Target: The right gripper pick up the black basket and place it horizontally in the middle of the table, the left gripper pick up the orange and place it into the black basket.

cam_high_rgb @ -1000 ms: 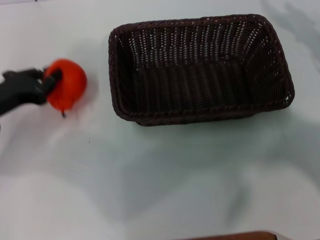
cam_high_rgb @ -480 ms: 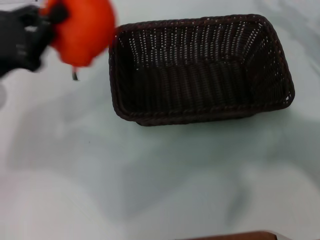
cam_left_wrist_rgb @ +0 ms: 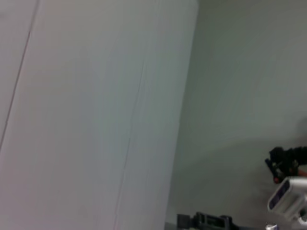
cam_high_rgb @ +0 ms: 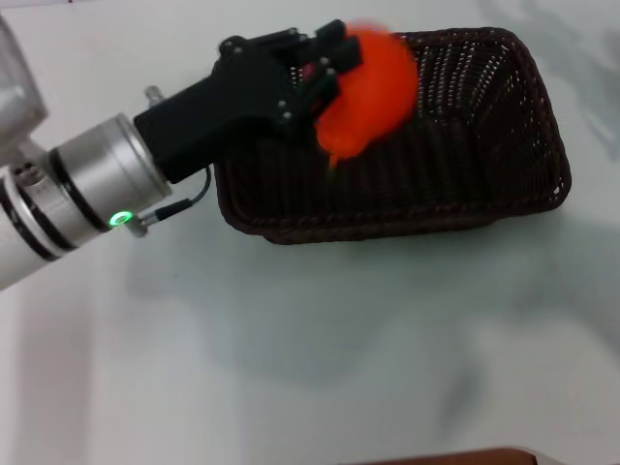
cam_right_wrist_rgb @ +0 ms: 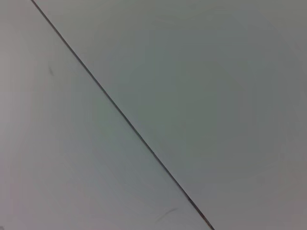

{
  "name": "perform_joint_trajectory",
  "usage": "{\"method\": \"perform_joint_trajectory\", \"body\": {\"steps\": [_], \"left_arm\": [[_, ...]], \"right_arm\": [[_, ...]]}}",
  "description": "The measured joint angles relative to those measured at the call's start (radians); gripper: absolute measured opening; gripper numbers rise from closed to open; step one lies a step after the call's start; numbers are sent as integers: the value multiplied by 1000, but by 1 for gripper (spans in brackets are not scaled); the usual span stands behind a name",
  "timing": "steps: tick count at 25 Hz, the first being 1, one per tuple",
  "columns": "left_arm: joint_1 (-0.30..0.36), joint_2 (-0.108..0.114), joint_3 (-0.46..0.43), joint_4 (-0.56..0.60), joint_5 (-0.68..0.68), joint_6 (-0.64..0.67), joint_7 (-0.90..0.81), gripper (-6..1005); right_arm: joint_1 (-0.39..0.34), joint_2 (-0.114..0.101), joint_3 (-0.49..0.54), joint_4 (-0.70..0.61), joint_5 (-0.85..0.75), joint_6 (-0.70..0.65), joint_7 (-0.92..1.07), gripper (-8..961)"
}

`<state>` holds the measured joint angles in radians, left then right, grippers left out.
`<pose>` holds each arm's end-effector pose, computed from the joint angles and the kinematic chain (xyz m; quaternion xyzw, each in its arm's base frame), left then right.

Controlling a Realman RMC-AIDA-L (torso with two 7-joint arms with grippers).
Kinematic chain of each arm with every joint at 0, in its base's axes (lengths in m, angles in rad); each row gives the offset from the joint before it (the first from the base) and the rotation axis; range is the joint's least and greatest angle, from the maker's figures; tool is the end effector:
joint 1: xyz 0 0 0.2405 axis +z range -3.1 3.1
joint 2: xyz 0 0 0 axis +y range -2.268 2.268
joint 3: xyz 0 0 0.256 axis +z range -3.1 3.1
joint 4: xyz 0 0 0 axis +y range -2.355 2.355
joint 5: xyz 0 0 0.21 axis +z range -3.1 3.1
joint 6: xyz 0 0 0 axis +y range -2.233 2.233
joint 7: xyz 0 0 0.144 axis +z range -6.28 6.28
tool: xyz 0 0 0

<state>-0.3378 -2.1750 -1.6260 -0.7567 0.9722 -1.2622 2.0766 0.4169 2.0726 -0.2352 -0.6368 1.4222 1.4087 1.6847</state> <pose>-0.1686 0.3097 -0.0623 -0.8667 -0.1288 -0.4480 0.1775 0.3364 0.3295 0.0963 -0.4445 -0.6807 -0.3523 0.4636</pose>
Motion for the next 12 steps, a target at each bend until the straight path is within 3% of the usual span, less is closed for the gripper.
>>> {"method": "perform_joint_trajectory", "body": {"steps": [7, 12], "left_arm": [[32, 0, 13, 45, -127, 8, 140, 284], [60, 2, -78, 173, -272, 8, 310, 425]], "right_arm": [[-2, 11, 2, 22, 16, 16, -131, 826], [-21, 13, 5, 201, 211, 75, -391, 826]]}}
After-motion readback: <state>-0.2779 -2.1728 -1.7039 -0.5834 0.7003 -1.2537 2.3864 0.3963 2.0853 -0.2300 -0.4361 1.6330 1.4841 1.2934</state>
